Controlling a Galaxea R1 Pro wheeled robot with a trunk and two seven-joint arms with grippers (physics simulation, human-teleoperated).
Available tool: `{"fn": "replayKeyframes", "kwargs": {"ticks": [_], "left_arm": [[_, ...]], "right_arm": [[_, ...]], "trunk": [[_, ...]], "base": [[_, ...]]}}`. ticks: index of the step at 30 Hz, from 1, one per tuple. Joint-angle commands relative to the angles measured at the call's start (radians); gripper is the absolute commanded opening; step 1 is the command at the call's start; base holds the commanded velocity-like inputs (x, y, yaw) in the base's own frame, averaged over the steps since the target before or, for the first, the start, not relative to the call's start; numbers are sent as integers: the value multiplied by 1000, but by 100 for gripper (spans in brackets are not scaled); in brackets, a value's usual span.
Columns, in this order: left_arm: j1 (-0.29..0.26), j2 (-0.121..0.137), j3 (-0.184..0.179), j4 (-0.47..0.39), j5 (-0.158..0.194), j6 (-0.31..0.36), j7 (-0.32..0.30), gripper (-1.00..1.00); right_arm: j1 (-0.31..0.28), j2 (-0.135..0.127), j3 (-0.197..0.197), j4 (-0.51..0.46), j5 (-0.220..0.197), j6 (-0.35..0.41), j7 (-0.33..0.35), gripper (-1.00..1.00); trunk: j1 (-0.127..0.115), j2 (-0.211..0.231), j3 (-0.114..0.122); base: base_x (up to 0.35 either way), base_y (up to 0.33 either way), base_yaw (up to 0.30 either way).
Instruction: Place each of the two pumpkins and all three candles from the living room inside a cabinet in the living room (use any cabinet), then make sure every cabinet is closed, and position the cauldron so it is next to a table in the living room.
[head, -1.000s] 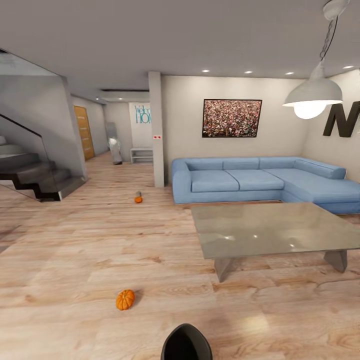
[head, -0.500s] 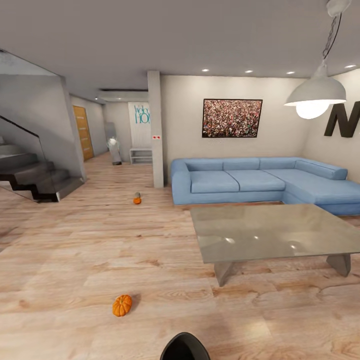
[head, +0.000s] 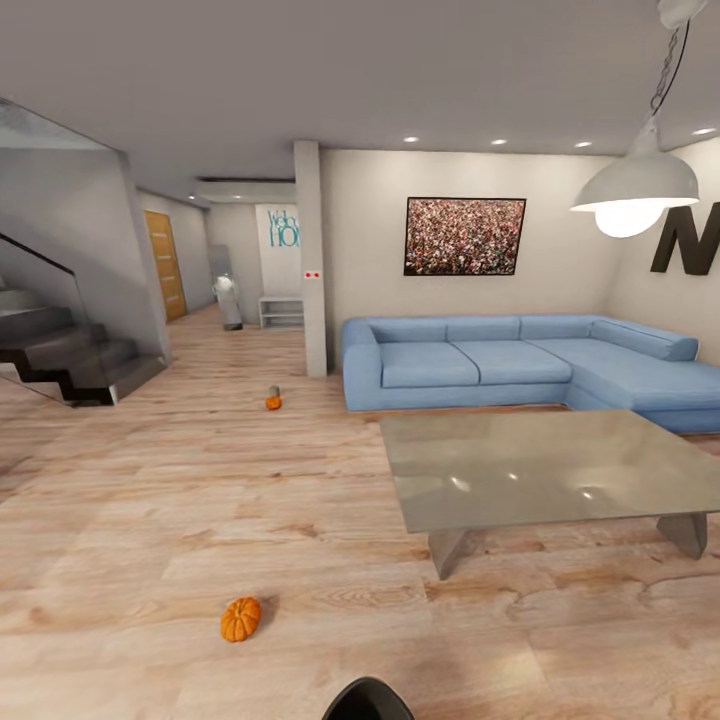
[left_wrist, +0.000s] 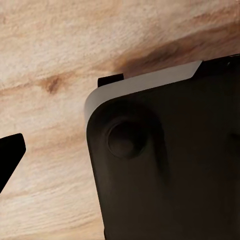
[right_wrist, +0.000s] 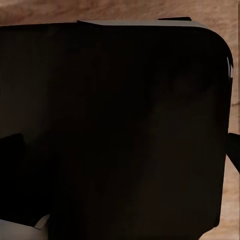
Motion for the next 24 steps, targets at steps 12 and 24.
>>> {"fn": "replayKeyframes", "kwargs": {"ticks": [12,24], "left_arm": [[-1,0,-4,1,-4,-4,0,100],[-1,1,-4,1,-4,-5,0,100]], "right_arm": [[-1,1,-3,2,0,-6,1,100],[-1,1,-3,2,0,-6,1,100]], "trunk": [[0,0,-1],[0,0,-1]], "base": [[108,-58,0],[85,13,0]]}}
